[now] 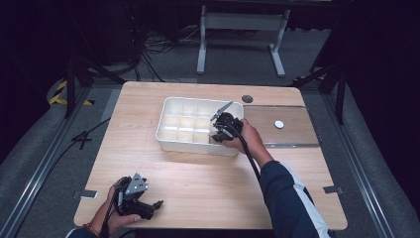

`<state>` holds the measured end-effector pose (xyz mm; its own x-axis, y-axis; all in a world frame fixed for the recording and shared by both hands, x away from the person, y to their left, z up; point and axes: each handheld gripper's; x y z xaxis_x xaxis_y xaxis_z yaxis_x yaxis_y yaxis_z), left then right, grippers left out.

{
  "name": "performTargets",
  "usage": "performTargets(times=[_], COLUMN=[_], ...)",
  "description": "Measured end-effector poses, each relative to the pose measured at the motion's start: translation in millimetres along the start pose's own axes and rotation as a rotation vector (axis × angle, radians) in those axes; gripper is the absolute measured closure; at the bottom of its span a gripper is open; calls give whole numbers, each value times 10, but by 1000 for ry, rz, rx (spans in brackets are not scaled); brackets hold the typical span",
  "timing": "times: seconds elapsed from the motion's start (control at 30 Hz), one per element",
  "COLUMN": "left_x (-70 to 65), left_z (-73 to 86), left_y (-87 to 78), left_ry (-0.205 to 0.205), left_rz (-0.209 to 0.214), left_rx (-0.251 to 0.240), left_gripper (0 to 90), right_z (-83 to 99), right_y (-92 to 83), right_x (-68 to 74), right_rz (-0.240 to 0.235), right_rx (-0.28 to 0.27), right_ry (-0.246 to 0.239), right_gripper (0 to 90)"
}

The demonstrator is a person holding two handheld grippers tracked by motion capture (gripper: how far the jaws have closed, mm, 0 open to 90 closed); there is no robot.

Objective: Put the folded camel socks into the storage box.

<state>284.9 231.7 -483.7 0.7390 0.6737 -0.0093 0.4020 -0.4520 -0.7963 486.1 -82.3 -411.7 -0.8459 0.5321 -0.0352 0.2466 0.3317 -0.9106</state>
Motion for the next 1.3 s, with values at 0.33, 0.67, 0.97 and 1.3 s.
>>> performTargets(times=[0.33, 0.67, 0.97, 1.3], left_x=[3, -2, -8, -5], left_z=[-1, 0, -2, -5], left_y=[-2, 1, 3, 4], left_ry=[6, -2, -9, -7], left_rz=[-4, 1, -3, -3], left_rx=[1, 0, -1, 1], left_gripper=[43, 43, 43, 42], right_z=[-39, -48, 96, 228], right_y=[102, 106, -72, -350], right_x=[-3, 5, 52, 82], right_rz=[-13, -6, -14, 19], right_rx=[82, 99, -34, -180], right_ry=[7, 16, 47, 55], right_gripper=[802, 793, 597, 559])
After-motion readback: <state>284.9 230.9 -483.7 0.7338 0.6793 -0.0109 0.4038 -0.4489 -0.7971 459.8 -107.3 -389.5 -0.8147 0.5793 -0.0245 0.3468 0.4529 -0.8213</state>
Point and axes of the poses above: each handheld gripper's, and its own axes: y roughly forward along the jaws, z roughly out of its underside, x roughly to its left, and after that the axes turned 5 degrees about x, right-handed
